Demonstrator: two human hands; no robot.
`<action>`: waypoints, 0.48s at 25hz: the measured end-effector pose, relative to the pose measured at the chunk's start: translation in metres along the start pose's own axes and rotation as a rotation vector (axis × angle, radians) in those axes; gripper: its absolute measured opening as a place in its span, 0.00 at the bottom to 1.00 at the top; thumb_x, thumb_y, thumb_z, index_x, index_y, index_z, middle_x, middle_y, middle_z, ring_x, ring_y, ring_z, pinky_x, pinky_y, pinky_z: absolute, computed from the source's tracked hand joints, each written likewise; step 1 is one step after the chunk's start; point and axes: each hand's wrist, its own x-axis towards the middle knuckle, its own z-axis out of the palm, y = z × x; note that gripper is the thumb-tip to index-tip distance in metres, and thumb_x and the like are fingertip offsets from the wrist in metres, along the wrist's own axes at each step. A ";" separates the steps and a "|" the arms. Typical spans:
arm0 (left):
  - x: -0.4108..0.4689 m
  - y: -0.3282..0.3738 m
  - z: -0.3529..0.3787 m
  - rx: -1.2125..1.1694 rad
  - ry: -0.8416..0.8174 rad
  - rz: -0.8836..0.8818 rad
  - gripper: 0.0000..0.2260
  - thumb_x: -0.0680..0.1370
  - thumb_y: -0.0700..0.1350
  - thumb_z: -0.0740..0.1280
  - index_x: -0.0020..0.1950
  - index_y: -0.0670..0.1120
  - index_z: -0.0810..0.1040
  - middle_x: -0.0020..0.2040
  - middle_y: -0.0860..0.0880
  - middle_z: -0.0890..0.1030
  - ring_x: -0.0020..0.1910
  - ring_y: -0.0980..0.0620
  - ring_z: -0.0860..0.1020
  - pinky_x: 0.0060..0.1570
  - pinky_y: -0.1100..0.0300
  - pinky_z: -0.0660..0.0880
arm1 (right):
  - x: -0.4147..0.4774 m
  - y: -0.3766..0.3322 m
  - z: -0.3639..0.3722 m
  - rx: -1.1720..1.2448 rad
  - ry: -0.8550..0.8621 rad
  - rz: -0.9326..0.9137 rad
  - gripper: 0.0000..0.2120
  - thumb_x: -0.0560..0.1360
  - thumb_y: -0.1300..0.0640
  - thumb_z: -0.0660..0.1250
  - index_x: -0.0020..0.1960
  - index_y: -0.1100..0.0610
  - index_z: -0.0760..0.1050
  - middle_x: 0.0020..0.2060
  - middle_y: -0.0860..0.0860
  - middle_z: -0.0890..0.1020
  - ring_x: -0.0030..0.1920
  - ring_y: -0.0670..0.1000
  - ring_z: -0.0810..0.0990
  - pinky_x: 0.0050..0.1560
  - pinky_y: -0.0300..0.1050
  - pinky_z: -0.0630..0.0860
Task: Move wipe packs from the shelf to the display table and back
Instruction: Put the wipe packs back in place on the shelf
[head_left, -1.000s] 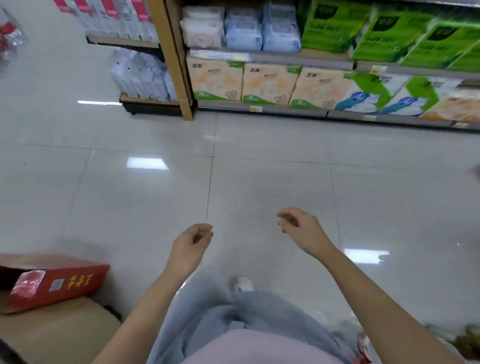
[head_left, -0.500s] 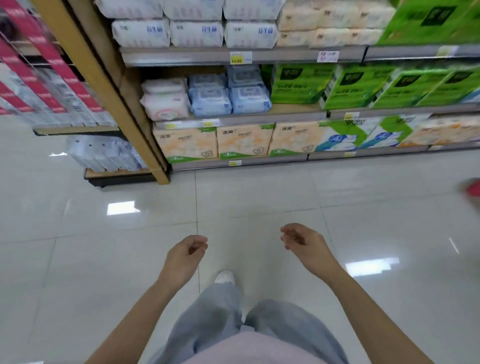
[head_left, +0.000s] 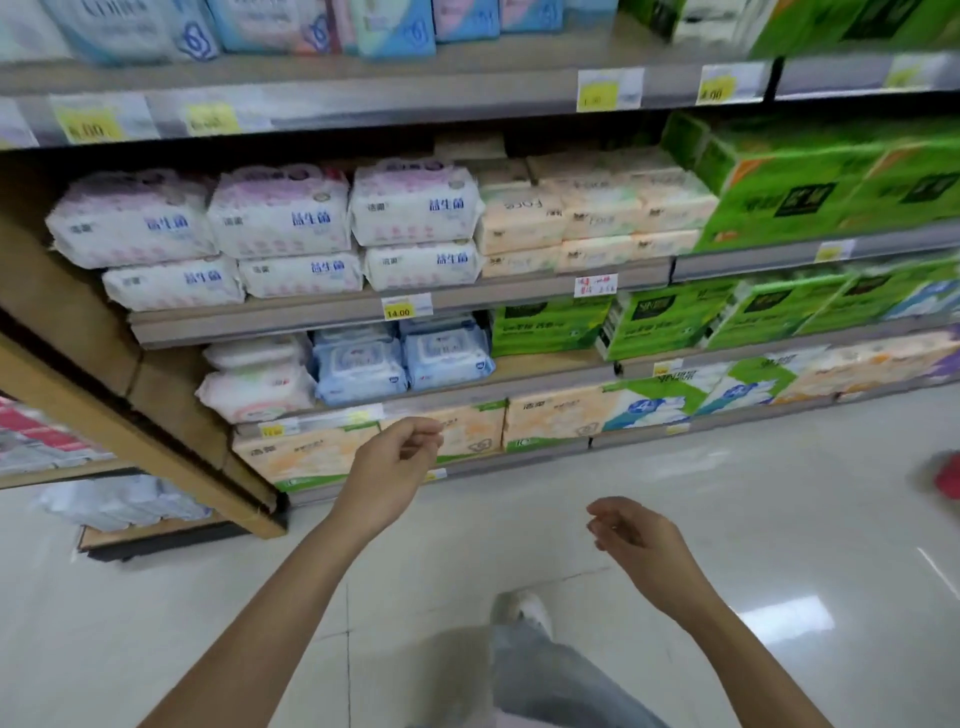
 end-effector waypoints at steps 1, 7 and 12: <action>0.012 0.009 0.005 -0.002 0.016 -0.010 0.11 0.77 0.38 0.65 0.46 0.56 0.77 0.49 0.50 0.82 0.50 0.53 0.79 0.51 0.62 0.74 | 0.024 -0.015 -0.012 -0.005 0.012 -0.035 0.12 0.76 0.61 0.66 0.45 0.43 0.76 0.41 0.50 0.84 0.44 0.50 0.83 0.50 0.47 0.78; 0.084 0.077 0.005 -0.116 0.115 0.075 0.13 0.78 0.37 0.64 0.47 0.57 0.77 0.48 0.55 0.83 0.50 0.55 0.80 0.51 0.67 0.74 | 0.148 -0.148 -0.063 0.035 0.031 -0.374 0.10 0.76 0.63 0.65 0.47 0.47 0.77 0.40 0.53 0.83 0.42 0.52 0.81 0.42 0.41 0.75; 0.159 0.156 -0.034 -0.125 0.244 0.333 0.12 0.78 0.36 0.63 0.52 0.54 0.78 0.50 0.55 0.81 0.49 0.62 0.78 0.47 0.72 0.73 | 0.209 -0.248 -0.067 0.186 0.069 -0.598 0.11 0.77 0.63 0.64 0.48 0.47 0.77 0.43 0.49 0.83 0.45 0.50 0.82 0.47 0.41 0.78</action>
